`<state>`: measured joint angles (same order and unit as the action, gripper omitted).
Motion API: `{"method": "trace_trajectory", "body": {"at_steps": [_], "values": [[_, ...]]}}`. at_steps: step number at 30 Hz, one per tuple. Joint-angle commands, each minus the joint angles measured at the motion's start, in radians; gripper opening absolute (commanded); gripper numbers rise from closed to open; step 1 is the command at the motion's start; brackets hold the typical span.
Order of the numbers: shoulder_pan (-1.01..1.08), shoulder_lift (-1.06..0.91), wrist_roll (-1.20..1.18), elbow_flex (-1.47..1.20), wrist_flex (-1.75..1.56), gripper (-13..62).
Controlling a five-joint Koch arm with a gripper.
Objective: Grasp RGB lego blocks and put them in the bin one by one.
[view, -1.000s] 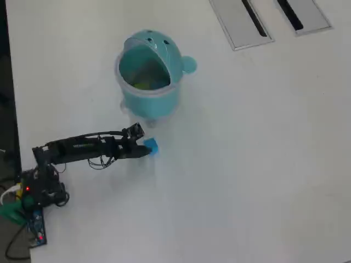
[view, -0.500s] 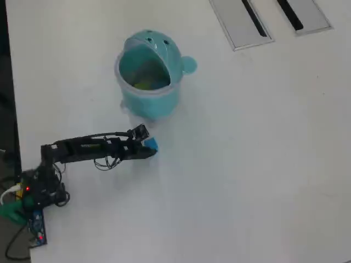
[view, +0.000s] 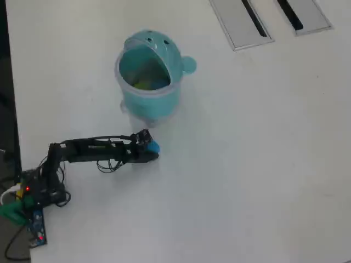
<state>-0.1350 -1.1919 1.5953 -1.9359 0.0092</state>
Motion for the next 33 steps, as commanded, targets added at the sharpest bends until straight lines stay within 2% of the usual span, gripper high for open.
{"method": "trace_trajectory", "body": {"at_steps": [1, 14, 22, 26, 33], "values": [[-0.002, -0.018, -0.032, 0.092, -0.069, 22.0], [-0.044, -0.219, -0.156, 0.1, -0.086, 16.3], [-0.106, -0.36, -0.212, 0.103, -0.086, 16.3], [-0.15, -0.442, -0.29, 0.147, -0.087, 13.3], [-0.193, -0.529, -0.353, 0.276, -0.107, 13.3]]}}
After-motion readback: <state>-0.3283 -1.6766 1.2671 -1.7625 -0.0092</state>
